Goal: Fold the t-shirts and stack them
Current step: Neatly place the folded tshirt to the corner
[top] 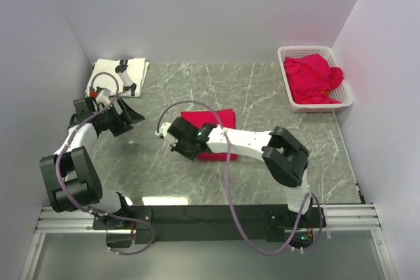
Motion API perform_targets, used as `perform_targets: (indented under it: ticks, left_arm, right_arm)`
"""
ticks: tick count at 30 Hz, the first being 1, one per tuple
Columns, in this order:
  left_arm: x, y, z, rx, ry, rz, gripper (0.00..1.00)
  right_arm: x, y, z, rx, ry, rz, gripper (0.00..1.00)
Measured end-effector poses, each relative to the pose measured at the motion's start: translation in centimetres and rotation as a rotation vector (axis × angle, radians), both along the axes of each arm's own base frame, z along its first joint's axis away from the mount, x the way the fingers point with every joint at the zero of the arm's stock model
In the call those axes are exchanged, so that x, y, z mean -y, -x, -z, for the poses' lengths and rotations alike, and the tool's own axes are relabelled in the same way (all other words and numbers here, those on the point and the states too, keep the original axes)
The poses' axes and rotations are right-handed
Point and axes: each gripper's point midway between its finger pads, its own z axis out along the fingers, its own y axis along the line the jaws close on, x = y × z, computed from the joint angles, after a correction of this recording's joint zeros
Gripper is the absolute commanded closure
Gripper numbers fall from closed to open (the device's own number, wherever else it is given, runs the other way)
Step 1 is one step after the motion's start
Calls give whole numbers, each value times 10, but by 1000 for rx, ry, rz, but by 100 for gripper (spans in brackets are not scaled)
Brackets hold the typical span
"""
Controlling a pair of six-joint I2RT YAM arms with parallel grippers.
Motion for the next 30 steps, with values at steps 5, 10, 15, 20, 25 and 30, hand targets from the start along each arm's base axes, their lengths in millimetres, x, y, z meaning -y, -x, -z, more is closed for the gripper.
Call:
perform_targets:
  ticks: [5,10,15,20,25,30]
  left_arm:
    - [40,18,33,-98,134,48,5]
    - [88,22,35,-102,215,131,1]
    - [121,13,39,-121,295,156,1]
    - [149,14,61,-223,336,151,1]
    - [165,16,71,-301,358,107,1]
    - [182,2,72,-328,410,67,1]
  right_arm:
    - [10,-21,-43,-1,-121,28,100]
    - [13,-30,-63,-18,-196,34,100]
    - [13,-22,-57,-64,-206,13,100]
    - [12,-21,-57,-76,-213,18,100]
    - [9,-21,-58,-85,-233,48,100]
    - [3,-25,-54,-93,-253,83,100]
